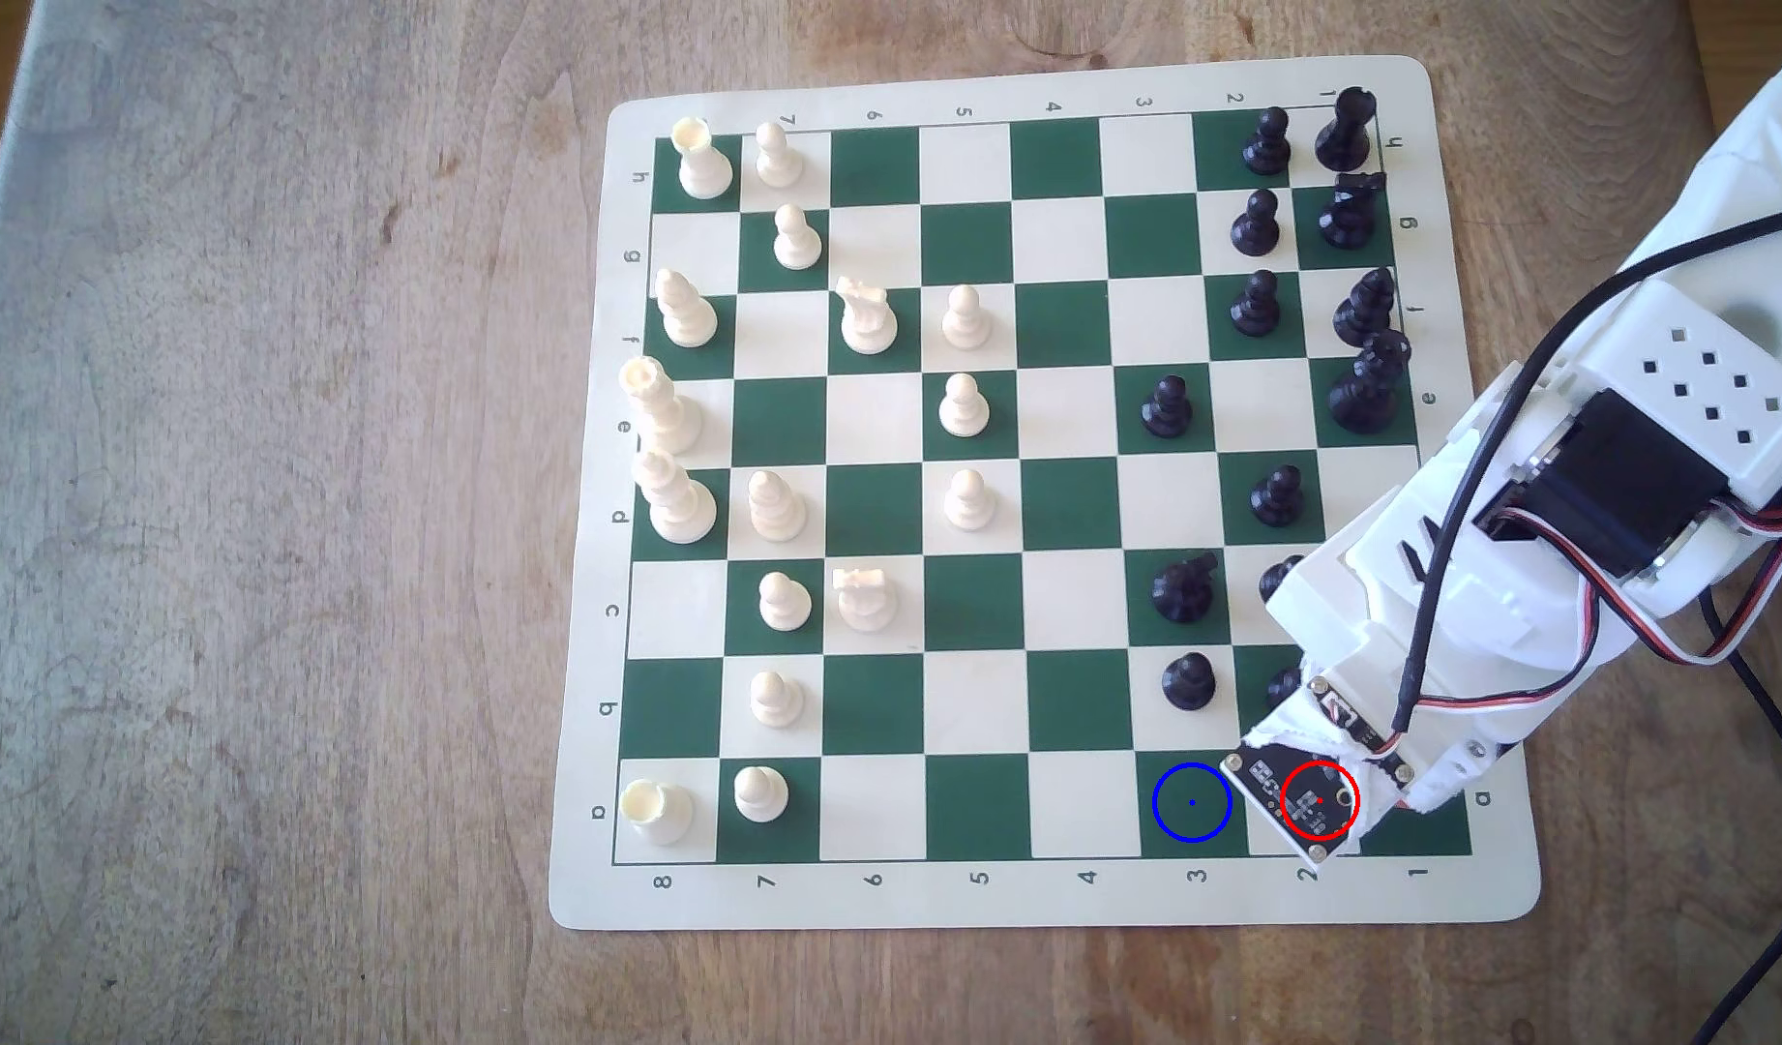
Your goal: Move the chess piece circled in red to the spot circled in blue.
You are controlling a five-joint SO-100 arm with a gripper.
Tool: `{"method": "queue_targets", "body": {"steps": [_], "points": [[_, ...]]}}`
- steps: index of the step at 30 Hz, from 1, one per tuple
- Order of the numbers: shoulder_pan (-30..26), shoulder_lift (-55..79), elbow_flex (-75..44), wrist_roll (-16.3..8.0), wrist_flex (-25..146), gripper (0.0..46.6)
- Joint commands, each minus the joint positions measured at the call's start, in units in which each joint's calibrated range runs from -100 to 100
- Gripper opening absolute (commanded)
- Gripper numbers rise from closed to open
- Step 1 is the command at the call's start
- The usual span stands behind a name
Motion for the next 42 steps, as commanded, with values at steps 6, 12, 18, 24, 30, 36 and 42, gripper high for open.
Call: {"method": "queue_targets", "body": {"steps": [6, 12, 18, 24, 30, 36, 42], "points": [[-2.8, 3.9, -0.9, -1.5, -4.0, 11.6], [-2.8, 6.7, -0.5, -1.7, -5.7, 10.7], [-2.6, 8.8, -0.6, -1.7, -6.0, 10.7], [-2.6, 11.2, -1.0, -1.7, -6.6, 10.0], [-2.6, 12.8, -1.1, -1.7, -7.4, 9.3], [-2.5, 14.7, -1.4, -1.9, -8.9, 9.3], [-2.4, 15.8, -1.9, -1.9, -9.5, 9.5]]}}
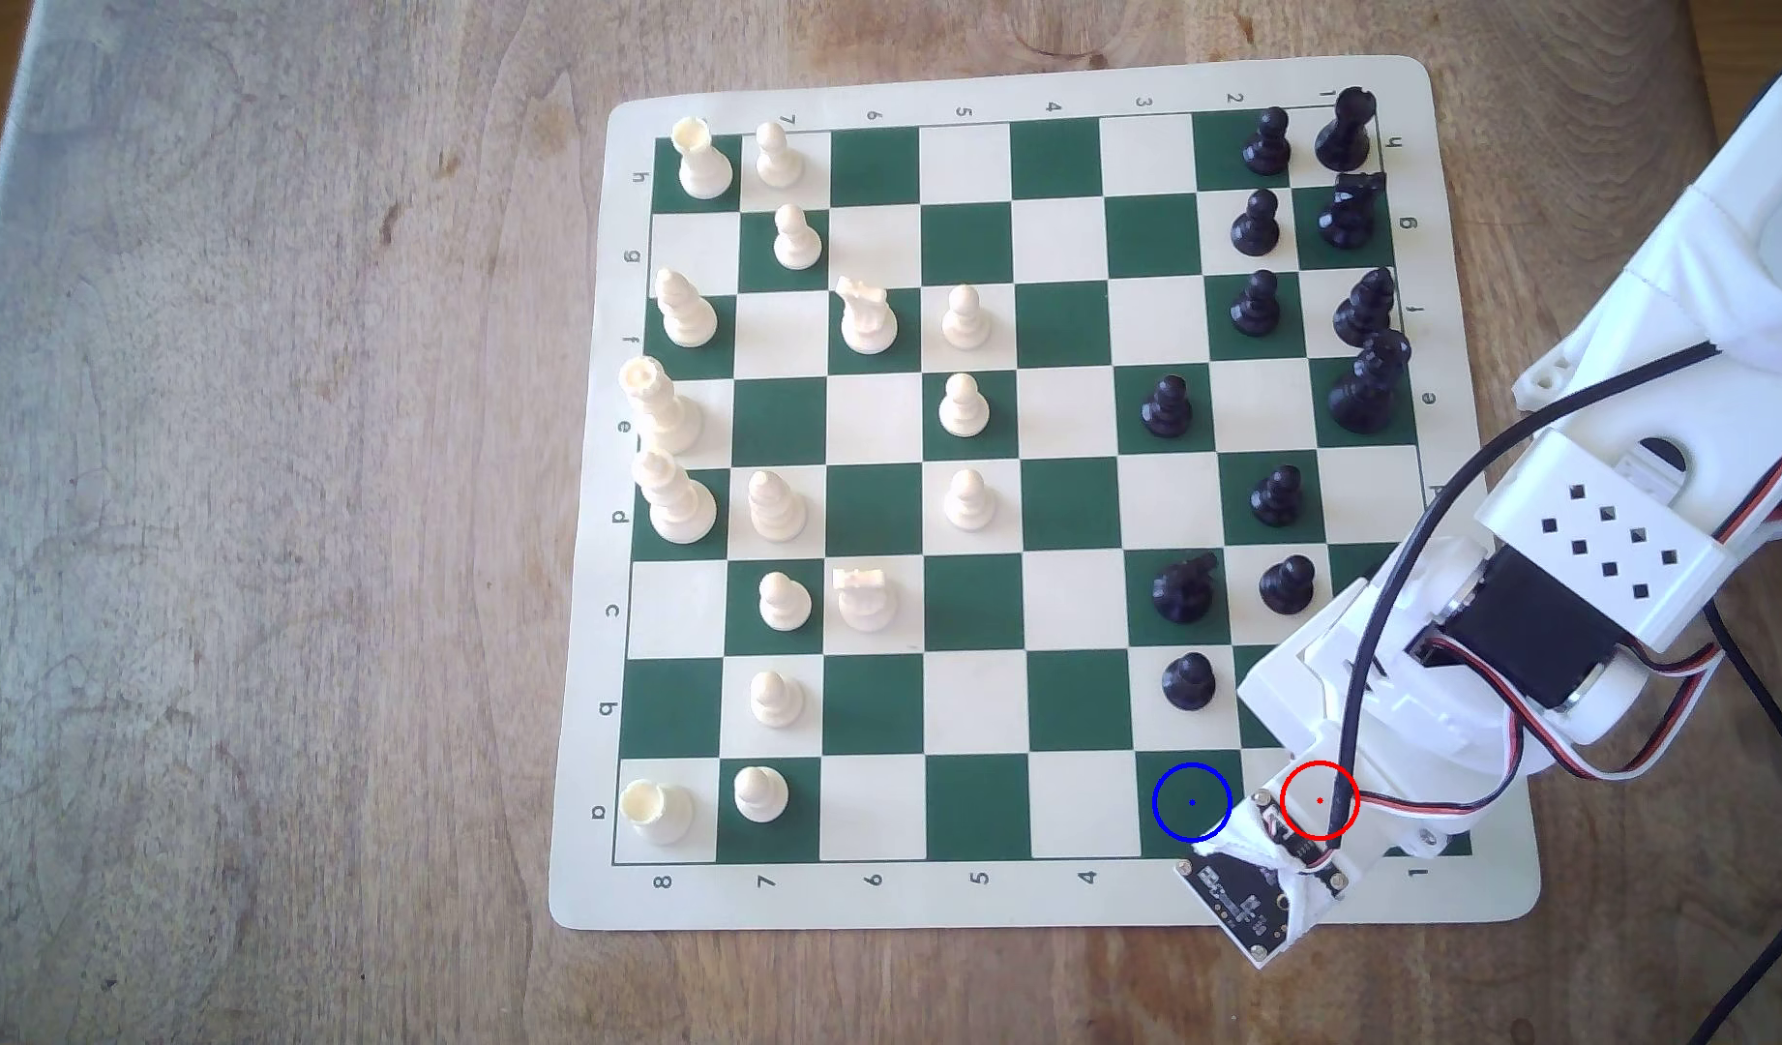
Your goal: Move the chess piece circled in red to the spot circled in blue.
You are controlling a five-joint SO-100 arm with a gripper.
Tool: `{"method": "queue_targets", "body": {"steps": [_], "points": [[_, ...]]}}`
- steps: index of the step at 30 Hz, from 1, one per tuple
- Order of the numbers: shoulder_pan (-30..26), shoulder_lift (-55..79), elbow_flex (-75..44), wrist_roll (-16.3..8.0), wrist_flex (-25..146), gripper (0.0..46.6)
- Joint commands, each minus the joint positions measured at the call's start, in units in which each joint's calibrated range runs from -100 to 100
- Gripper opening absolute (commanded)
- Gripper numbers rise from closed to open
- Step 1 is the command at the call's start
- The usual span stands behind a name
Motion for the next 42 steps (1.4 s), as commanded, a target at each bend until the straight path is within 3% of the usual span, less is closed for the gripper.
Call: {"method": "queue_targets", "body": {"steps": [1, 25, 42], "points": [[0.3, -0.1, -2.2, 0.0, -0.7, 9.5], [0.8, 1.7, -4.2, -0.3, -2.1, 7.8], [0.5, 0.0, -9.7, -1.4, 3.9, 1.2]]}}
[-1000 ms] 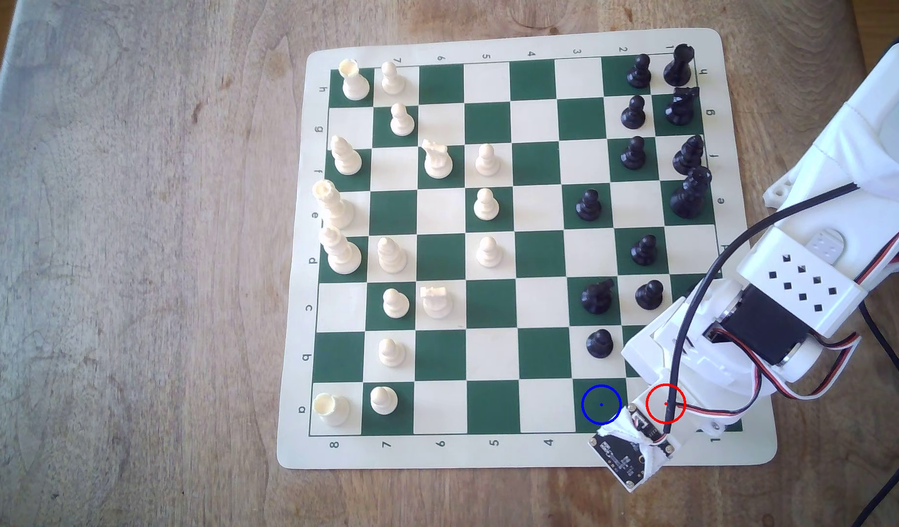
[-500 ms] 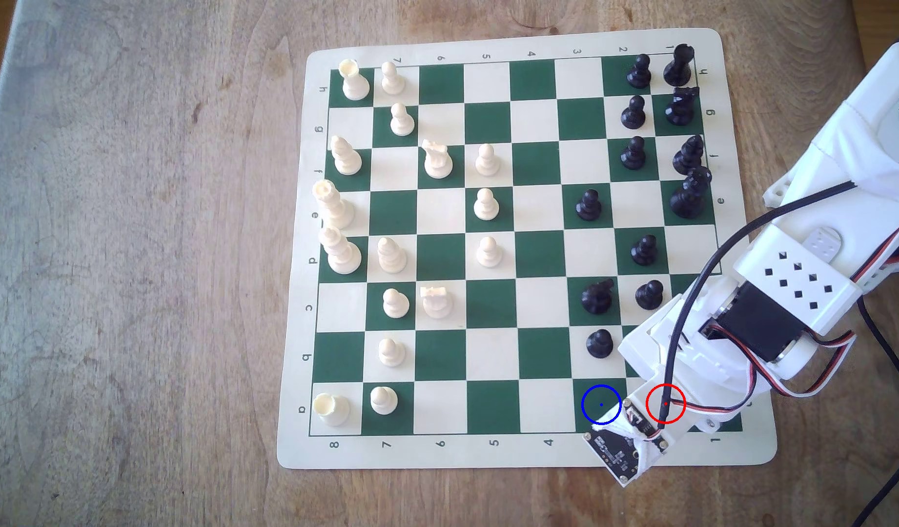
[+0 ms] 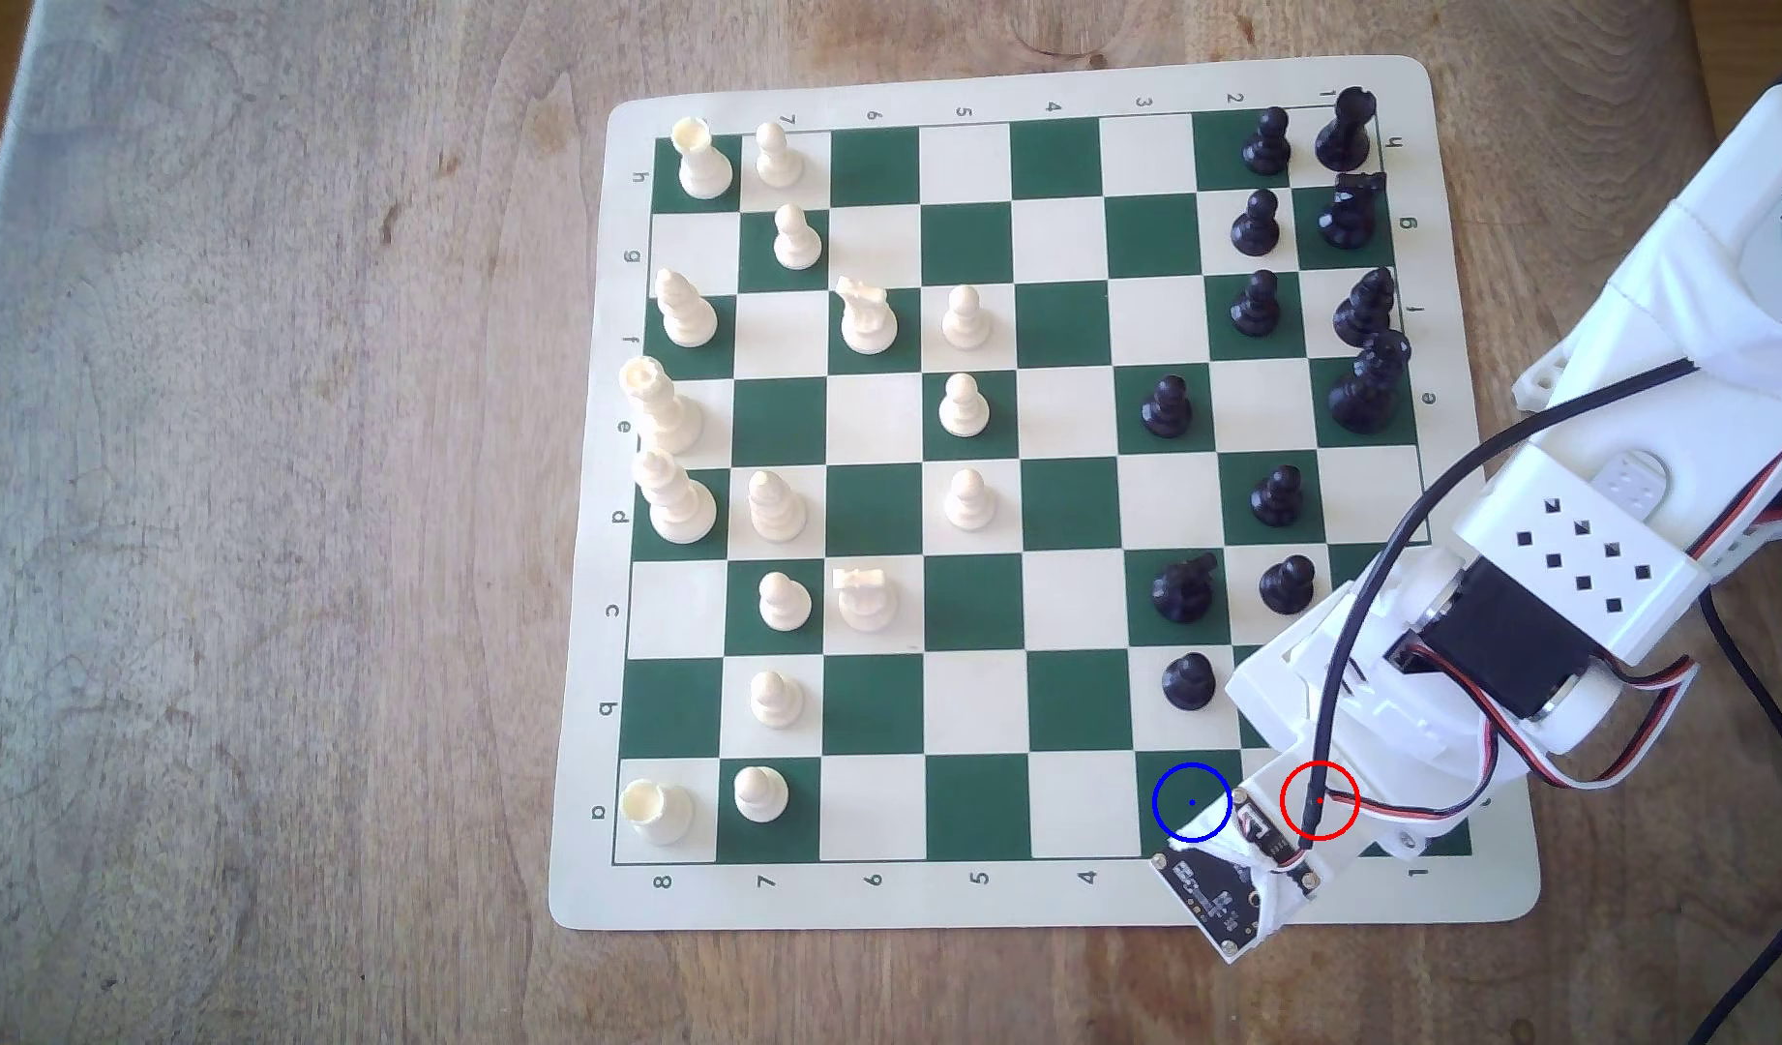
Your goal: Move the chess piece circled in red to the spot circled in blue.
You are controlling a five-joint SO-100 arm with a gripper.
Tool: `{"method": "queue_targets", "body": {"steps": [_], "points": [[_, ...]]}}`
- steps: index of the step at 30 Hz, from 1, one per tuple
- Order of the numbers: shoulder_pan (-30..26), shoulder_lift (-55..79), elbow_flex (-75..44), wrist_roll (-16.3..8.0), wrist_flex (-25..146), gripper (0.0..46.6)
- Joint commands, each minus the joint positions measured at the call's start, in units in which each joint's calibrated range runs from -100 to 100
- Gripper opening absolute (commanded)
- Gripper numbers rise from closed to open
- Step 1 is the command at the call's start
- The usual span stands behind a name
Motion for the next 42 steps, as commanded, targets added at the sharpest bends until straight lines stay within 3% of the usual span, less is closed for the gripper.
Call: {"method": "queue_targets", "body": {"steps": [1, 10, 23, 42], "points": [[-0.3, -2.9, -9.7, -0.9, 4.8, 0.7], [0.0, 3.9, -19.0, -1.3, 6.3, 0.3], [5.9, 11.7, -22.4, 0.0, 4.8, 0.3], [7.4, 15.6, -23.9, 0.1, 2.0, 0.3]]}}
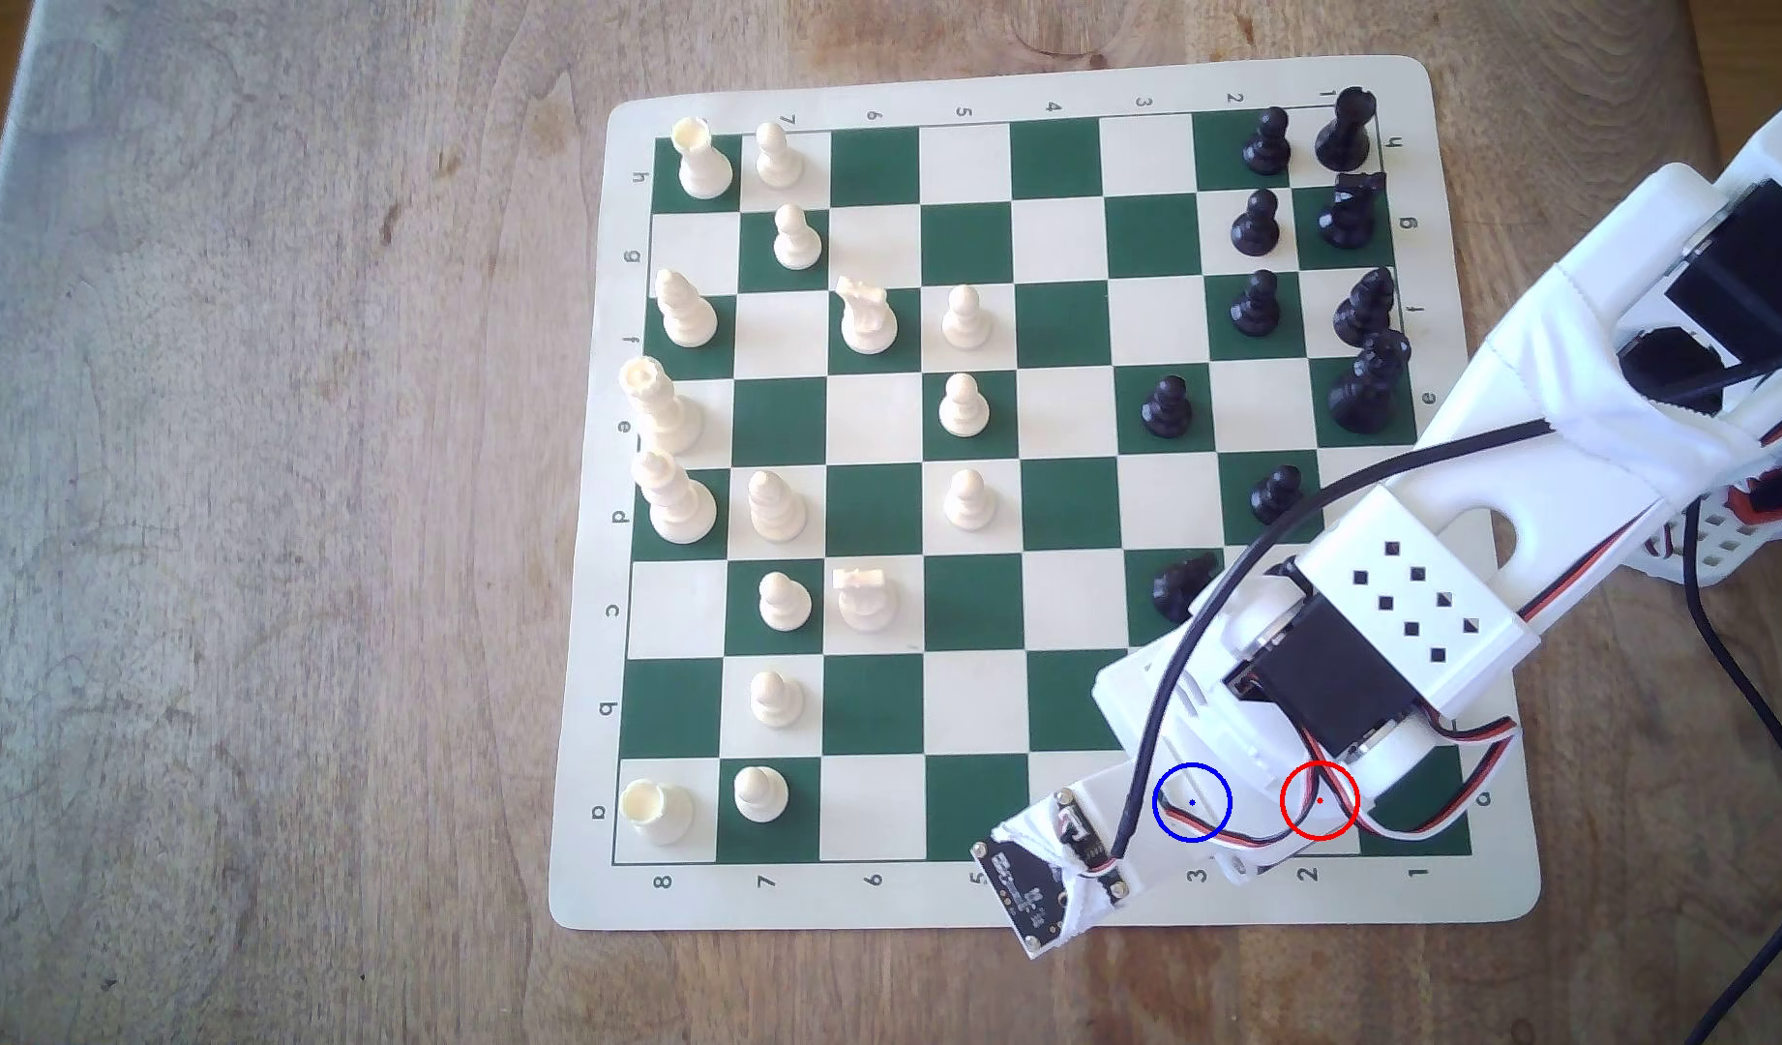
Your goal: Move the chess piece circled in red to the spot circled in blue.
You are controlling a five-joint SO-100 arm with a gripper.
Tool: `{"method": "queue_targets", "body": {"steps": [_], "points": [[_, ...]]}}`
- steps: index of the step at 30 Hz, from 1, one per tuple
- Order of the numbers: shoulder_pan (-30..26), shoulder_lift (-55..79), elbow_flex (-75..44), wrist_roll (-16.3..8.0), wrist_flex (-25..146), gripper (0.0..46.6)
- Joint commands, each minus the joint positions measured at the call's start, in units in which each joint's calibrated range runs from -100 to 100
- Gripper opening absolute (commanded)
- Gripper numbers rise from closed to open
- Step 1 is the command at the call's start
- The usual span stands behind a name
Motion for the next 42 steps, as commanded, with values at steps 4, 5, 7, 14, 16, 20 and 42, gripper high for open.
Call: {"method": "queue_targets", "body": {"steps": [4, 5, 7, 14, 16, 20, 42], "points": [[1.1, -0.8, -3.3, 0.4, -0.4, 0.3], [1.1, -0.7, -3.3, 0.4, -0.4, 0.3], [1.1, -0.7, -3.3, 0.4, -0.4, 0.3], [0.7, -1.1, -2.5, 0.4, -0.4, 0.3], [0.5, -1.1, -2.0, 0.4, -0.4, 0.3], [-0.3, -1.6, -0.8, 0.2, -0.8, 0.3], [-0.5, -1.8, 1.8, 0.1, -1.2, 15.9]]}}
